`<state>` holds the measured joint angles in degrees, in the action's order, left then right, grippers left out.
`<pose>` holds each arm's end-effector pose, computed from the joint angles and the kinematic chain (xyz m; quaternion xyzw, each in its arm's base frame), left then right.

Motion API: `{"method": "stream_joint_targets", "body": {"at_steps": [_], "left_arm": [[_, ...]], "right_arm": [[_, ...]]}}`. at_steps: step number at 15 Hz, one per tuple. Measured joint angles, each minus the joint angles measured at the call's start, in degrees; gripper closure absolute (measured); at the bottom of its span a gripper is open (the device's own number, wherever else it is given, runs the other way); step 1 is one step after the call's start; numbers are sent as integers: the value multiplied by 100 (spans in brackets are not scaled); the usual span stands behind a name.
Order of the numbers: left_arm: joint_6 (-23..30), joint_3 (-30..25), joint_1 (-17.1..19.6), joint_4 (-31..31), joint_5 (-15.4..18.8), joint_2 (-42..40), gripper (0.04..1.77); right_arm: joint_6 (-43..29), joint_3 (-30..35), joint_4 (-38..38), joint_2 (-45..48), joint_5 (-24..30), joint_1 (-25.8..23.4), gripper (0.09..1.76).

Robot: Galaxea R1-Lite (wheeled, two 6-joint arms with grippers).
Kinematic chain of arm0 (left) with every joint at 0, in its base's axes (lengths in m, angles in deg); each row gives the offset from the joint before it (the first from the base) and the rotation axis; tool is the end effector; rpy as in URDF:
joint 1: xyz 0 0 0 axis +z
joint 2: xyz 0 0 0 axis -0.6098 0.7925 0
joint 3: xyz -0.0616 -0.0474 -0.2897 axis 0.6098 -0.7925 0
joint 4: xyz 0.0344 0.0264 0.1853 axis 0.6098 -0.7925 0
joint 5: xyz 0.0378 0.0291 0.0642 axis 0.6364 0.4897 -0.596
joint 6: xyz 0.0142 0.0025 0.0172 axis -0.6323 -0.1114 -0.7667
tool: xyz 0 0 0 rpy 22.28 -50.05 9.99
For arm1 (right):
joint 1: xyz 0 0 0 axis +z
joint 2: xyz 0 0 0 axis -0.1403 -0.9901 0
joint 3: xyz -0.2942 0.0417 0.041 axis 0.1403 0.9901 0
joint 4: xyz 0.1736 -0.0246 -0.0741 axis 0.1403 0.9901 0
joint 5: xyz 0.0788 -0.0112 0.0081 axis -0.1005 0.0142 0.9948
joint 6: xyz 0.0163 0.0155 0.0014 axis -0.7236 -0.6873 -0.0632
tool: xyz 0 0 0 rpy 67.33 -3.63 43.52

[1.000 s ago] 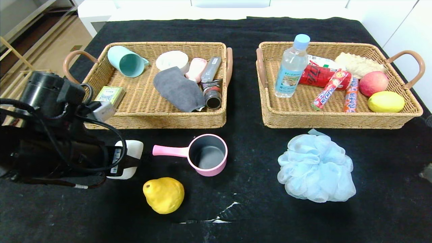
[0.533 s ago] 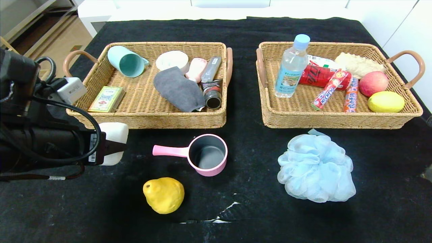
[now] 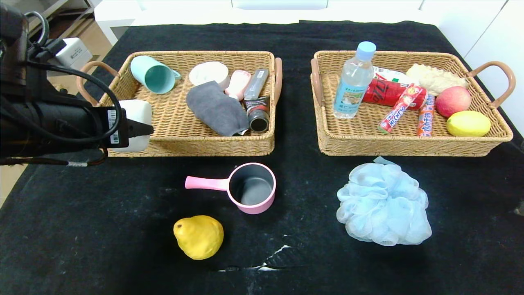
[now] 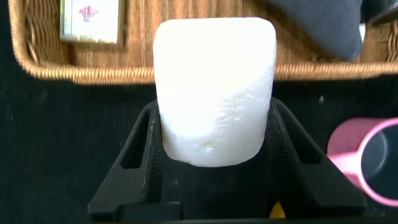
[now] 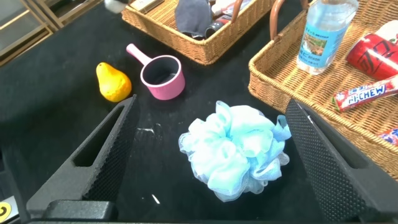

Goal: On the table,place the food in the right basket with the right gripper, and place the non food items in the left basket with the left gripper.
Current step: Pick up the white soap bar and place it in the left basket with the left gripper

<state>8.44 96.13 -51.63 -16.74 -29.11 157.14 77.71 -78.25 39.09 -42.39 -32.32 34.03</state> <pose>0.2291 -0.0527 0.3070 -0.0210 0.2063 -0.0048 0.9783 0.0821 0.0482 0.2778 -0.0455 -0.0421 0.3817 0.9222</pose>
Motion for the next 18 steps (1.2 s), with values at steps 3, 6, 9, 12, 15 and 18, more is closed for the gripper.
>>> {"method": "stream_joint_targets", "body": {"at_steps": [3,6,9,12,15,18], "left_arm": [[-13,562,59,11,-6,385,80],[-9,1035,98,364,-11,811,80],[-9,1198,138,1048,21,1193,80],[0,1408,212,1147,32,1538,80],[17,1620,223,1156,11,1781,80],[-16,1651,218,1150,13,1863,62]], "right_arm": [[0,-16,-2,38,0,-23,14],[-6,-16,0,68,2,-30,14],[-6,-9,0,74,5,-30,14],[-4,-13,0,74,2,-34,14],[-9,-16,-7,71,0,-32,14],[-6,-16,-7,73,0,-32,14]]}}
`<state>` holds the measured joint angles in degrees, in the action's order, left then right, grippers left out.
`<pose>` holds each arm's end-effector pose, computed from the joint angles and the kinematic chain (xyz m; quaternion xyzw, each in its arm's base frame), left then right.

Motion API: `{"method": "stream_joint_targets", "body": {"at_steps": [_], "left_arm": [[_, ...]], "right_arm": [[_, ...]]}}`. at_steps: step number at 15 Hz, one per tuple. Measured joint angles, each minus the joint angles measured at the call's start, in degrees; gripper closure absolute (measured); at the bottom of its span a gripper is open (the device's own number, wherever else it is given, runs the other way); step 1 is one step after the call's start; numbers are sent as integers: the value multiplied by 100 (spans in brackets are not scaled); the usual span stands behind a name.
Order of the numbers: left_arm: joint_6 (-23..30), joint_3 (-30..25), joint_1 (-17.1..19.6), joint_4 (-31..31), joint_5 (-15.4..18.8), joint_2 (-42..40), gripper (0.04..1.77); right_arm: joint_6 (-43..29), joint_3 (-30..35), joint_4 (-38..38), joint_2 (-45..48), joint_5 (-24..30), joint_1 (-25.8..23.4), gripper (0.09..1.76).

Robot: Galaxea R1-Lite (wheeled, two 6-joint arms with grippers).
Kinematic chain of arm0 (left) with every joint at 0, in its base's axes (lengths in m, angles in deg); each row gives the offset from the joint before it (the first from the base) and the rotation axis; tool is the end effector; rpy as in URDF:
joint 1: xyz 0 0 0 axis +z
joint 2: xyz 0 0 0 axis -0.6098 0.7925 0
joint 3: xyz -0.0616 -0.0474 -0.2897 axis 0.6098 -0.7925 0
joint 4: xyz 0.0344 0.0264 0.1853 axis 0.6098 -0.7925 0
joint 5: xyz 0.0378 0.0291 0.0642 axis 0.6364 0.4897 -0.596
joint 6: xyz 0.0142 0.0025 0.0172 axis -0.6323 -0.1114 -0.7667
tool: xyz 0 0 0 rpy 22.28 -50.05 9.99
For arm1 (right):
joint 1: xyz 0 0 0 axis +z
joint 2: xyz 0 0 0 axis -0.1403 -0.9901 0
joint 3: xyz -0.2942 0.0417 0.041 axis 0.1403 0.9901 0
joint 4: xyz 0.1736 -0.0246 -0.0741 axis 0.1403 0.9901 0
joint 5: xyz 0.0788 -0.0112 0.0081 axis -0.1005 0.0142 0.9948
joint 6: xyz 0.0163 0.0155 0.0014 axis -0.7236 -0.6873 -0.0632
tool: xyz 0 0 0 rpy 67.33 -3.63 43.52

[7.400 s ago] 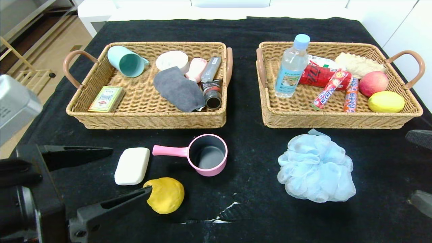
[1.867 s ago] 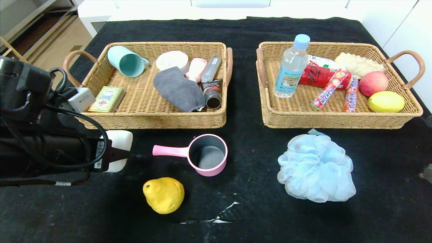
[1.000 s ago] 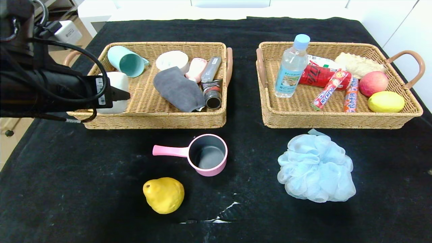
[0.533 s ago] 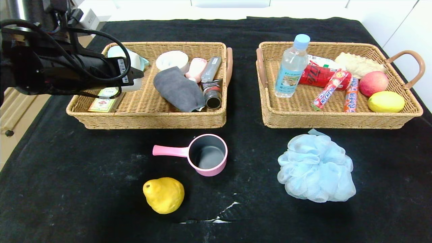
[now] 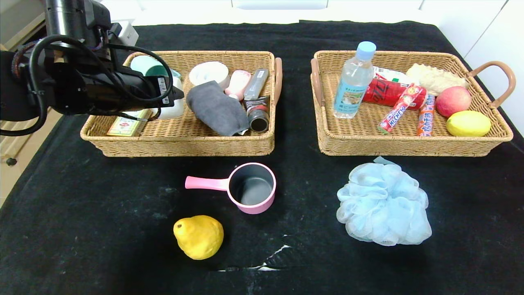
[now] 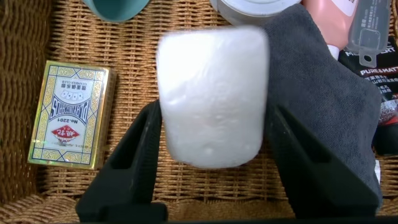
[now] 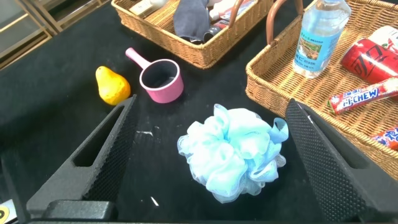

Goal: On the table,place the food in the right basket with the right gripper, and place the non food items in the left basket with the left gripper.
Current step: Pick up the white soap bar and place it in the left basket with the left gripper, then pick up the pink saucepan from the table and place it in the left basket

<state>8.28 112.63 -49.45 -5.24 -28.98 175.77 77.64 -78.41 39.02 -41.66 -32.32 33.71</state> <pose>0.3332 -0.0655 0.3133 -0.0412 0.1273 0.0070 0.9910 0.0790 0.0461 0.2799 -0.0446 -0.0500 0.3787 0.9231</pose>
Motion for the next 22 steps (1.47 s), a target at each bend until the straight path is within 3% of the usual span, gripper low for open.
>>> {"method": "stream_joint_targets", "body": {"at_steps": [5,12,19,22], "left_arm": [[-12,-55,-30,-11,-2,9,37],[-56,-299,-238,-55,0,-145,21],[-618,-1197,-1547,-134,-22,-1003,14],[-640,-1281,-2078,-647,-63,-1146,13]], "right_arm": [[9,-6,0,1,2,-68,14],[13,-6,0,17,7,-73,14],[26,2,-1,54,9,-73,14],[26,2,-1,56,9,-73,14]]}}
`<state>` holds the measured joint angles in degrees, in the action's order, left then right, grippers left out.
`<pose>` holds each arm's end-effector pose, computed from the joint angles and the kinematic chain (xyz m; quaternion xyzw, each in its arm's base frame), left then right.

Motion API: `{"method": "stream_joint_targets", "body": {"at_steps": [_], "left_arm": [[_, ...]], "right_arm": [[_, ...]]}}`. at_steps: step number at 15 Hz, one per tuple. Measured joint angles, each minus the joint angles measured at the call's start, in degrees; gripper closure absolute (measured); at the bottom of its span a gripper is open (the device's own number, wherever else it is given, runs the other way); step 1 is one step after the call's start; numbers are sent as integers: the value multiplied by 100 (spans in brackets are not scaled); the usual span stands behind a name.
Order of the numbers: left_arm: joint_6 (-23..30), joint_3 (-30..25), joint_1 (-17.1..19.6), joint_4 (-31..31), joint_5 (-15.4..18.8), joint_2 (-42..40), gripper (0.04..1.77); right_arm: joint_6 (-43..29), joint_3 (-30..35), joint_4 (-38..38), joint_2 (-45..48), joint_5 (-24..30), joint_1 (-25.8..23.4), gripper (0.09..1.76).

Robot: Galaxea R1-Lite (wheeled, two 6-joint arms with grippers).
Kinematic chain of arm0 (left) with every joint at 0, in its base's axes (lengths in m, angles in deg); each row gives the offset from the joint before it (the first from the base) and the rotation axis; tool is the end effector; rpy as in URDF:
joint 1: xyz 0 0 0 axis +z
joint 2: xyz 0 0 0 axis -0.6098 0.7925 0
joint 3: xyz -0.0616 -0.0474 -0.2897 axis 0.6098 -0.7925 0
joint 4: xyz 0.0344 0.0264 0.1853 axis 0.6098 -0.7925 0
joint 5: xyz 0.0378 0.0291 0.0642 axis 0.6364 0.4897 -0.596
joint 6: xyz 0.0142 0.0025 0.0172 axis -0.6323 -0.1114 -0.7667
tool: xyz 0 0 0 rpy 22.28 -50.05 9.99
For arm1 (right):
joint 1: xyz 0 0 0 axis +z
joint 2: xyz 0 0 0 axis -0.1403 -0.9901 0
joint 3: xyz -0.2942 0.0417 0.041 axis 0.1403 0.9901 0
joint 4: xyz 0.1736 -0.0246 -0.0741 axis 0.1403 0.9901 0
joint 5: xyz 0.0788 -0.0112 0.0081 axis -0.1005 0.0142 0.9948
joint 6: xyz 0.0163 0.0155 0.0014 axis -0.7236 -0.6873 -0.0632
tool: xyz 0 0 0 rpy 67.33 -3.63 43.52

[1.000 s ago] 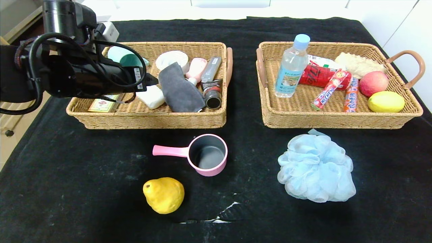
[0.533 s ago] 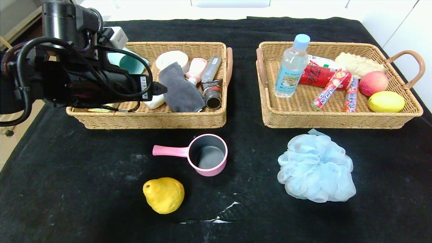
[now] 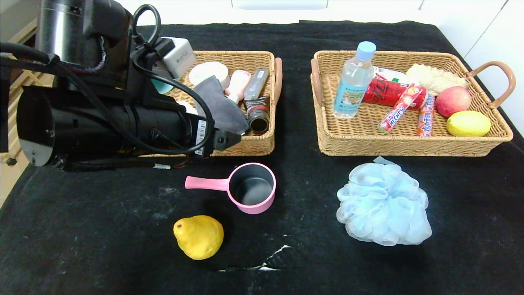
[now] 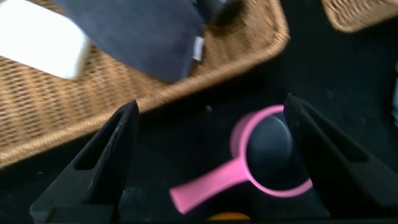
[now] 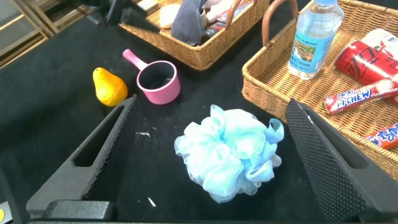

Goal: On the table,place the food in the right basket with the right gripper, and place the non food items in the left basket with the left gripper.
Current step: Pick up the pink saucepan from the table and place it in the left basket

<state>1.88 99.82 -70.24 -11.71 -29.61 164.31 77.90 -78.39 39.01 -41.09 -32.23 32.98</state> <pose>0.2352 -0.1451 0.3011 0.0635 0.1847 -0.1709 0.9657 0.0770 0.0440 0.2807 -0.0467 -0.0555 0.3731 0.9250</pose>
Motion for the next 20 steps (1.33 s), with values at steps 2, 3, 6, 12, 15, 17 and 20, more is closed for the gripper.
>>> {"method": "stream_joint_targets", "body": {"at_steps": [2,3,6,12,15,17,20], "left_arm": [[-2,-15,-372,-411,-212,-13,12],[-5,-6,-542,-621,-325,-4,12],[13,63,-979,-769,-457,85,11],[63,286,-1568,-962,-756,562,11],[69,346,-1718,-984,-846,837,11],[74,379,-1758,-981,-913,1023,10],[105,484,-1764,-973,-973,1246,10]], "right_arm": [[0,0,0,0,-1,0,14],[0,0,0,-2,-1,0,14],[0,13,4,-6,0,0,14],[0,11,4,-13,0,0,14],[0,6,0,-6,10,2,14],[0,5,1,0,10,2,14],[0,-2,0,20,10,-4,14]]}}
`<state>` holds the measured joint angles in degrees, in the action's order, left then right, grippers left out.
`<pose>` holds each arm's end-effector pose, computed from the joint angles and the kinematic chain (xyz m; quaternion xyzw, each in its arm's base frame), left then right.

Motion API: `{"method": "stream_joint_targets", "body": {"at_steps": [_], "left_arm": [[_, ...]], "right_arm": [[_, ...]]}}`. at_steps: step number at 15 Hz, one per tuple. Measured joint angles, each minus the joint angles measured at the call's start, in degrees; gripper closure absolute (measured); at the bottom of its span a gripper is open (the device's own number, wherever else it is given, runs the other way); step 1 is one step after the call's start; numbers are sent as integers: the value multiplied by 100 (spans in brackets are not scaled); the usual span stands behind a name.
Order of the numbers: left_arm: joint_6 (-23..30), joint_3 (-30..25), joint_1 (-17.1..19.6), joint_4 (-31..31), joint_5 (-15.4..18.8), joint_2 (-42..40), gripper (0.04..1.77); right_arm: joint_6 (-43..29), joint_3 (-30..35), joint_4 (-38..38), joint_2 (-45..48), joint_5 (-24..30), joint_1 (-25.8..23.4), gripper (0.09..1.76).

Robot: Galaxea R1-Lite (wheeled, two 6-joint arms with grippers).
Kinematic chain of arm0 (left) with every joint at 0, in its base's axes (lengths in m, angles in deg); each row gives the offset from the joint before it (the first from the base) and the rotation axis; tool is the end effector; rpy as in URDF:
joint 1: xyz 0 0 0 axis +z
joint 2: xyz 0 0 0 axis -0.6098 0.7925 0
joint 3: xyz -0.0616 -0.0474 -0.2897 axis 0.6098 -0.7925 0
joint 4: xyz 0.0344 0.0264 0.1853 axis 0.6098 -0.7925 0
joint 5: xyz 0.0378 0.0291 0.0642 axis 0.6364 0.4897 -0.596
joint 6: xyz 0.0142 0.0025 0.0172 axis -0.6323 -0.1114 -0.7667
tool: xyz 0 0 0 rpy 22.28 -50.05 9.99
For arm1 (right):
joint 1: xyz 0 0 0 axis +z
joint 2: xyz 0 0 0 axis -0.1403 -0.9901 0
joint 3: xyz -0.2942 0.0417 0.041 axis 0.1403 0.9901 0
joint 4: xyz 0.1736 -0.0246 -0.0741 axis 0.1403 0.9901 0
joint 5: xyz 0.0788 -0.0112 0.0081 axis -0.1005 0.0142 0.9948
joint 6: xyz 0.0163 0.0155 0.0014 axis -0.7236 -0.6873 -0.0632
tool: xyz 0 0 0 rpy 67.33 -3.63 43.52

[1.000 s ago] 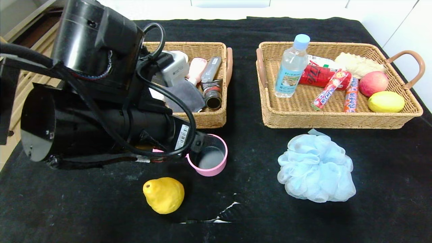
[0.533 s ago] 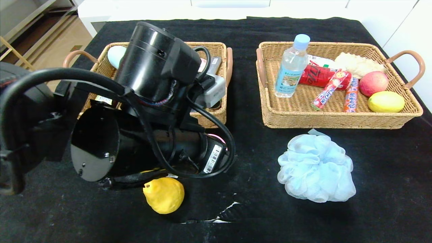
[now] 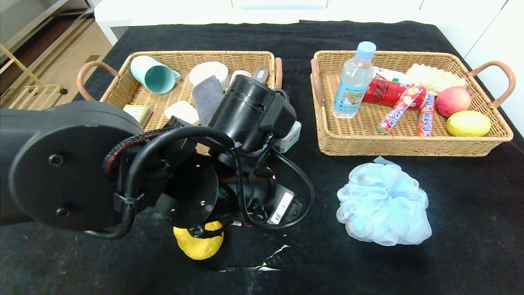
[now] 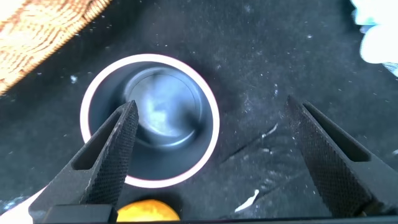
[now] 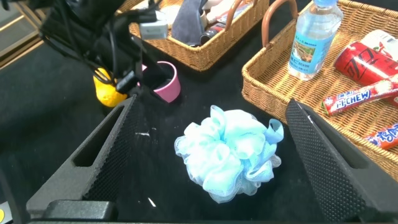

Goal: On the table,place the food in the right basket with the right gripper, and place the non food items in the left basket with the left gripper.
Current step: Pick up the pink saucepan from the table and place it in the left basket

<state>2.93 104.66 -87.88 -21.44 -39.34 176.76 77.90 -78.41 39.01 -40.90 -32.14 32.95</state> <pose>0.2159 -0.2470 0.2443 0.1827 0.2819 -0.2233 0.9151 0.0762 0.0435 0.2811 -0.0467 -0.0574 0.3734 0.9247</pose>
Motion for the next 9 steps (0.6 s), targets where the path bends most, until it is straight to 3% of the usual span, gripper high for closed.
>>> {"method": "stream_joint_targets", "body": {"at_steps": [9], "left_arm": [[140,218,-6,0,-122,538,9]], "right_arm": [[-1,-12,0,41,-5,-2,14]]}}
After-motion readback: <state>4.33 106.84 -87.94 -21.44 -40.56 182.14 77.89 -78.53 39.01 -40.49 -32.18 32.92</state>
